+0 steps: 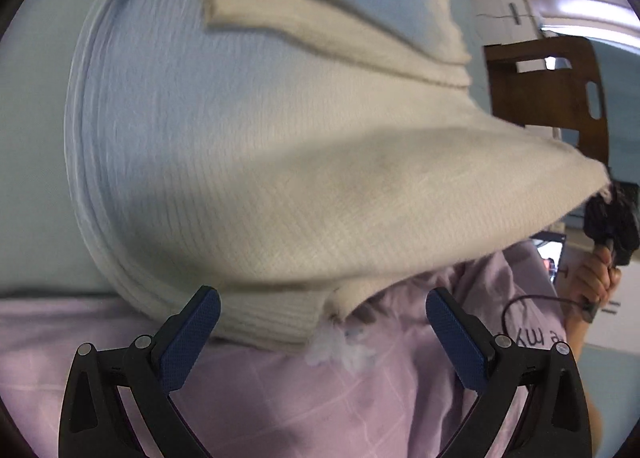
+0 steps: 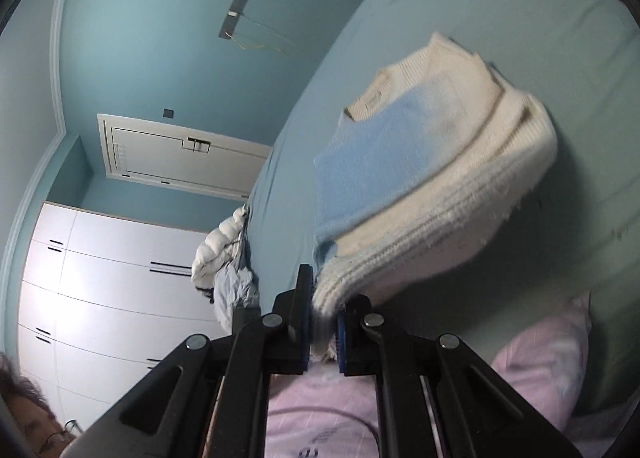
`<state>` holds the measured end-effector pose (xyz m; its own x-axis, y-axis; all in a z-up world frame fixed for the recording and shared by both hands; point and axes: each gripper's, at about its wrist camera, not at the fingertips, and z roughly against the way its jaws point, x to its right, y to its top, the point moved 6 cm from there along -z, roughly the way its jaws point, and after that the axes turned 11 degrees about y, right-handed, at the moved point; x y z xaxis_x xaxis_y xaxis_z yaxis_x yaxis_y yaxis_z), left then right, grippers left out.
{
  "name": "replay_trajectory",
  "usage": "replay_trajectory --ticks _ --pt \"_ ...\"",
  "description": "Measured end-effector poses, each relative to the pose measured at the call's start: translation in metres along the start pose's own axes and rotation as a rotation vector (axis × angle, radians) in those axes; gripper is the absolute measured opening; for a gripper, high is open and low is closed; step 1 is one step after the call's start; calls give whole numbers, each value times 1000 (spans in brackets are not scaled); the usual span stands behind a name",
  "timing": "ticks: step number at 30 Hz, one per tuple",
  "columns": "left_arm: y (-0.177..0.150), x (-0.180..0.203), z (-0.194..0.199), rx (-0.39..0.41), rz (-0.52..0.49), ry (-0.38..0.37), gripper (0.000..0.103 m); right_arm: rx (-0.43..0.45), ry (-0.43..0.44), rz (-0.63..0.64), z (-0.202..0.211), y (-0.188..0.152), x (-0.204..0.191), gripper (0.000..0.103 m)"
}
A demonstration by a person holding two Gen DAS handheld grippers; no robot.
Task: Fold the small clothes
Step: 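Grasp the sweater hem with both grippers and lift it toward the collar, then lay the held hem over the collar and open both grippers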
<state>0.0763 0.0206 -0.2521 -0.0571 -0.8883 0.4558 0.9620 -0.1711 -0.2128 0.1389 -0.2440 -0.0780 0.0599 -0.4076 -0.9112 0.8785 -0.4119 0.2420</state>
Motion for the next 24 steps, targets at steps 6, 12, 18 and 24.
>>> replay_trajectory --ticks 6,12,18,24 --pt "-22 -29 -16 -82 195 -36 103 -8 30 44 -10 -4 -21 6" --pt "-45 -53 -22 -107 361 -90 103 -6 12 55 -5 -6 -16 6" --pt "-40 -65 -33 -93 483 -137 99 -9 0 72 -6 -7 -18 6" --pt "-46 -49 -36 -127 457 -146 20 -1 -7 77 -5 -7 -18 6"
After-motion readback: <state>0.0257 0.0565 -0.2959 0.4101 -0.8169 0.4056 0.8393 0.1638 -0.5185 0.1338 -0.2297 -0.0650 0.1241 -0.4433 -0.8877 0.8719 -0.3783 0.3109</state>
